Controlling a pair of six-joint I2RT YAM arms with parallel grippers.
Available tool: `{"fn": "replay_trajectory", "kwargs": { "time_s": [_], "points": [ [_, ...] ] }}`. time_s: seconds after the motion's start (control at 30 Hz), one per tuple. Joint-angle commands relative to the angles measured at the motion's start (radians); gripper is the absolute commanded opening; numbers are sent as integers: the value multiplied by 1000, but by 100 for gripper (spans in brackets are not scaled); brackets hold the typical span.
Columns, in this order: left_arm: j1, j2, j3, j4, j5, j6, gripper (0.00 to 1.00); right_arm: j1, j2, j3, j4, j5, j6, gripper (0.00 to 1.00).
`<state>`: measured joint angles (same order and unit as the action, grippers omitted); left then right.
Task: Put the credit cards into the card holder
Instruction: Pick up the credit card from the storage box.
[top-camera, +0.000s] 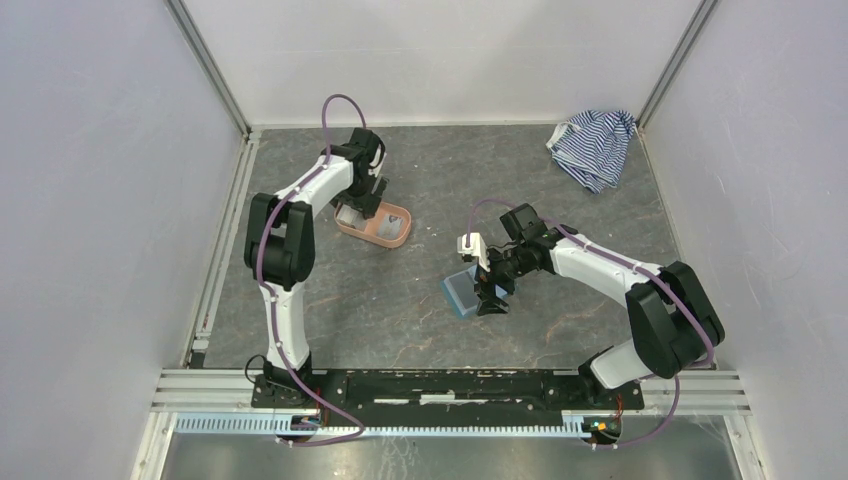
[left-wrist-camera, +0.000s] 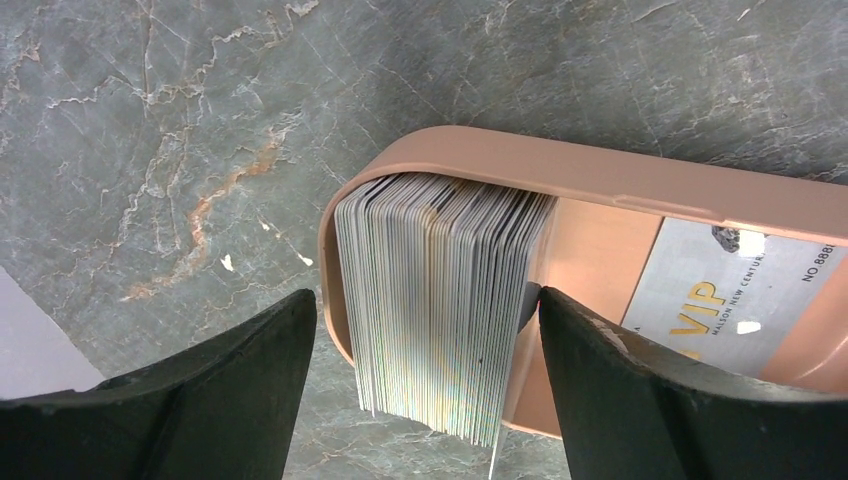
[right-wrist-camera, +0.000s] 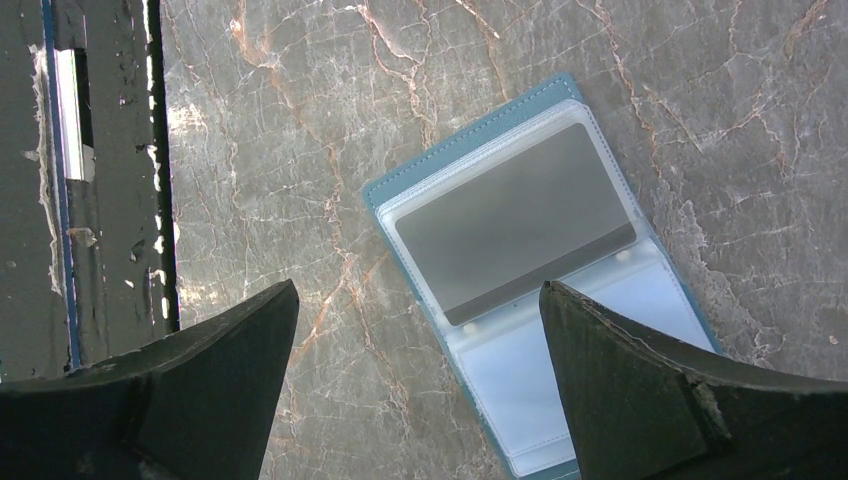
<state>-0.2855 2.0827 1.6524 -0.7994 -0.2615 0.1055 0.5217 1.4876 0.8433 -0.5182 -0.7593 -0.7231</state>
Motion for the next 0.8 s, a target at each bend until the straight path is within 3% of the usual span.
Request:
{"fn": "replay_trajectory", "kwargs": {
  "time_s": [0.0, 0.43, 0.77],
  "points": [
    [12, -65, 42, -19, -37, -4, 87, -3, 2, 36, -5, -20, -15, 98],
    [4, -81, 48, -27, -20, -23, 82, -2, 3, 36, -7, -21, -16, 98],
    [-7, -64, 61, -39, -22, -36, 63, -2, 4, 37, -7, -23, -16, 98]
  ]
}}
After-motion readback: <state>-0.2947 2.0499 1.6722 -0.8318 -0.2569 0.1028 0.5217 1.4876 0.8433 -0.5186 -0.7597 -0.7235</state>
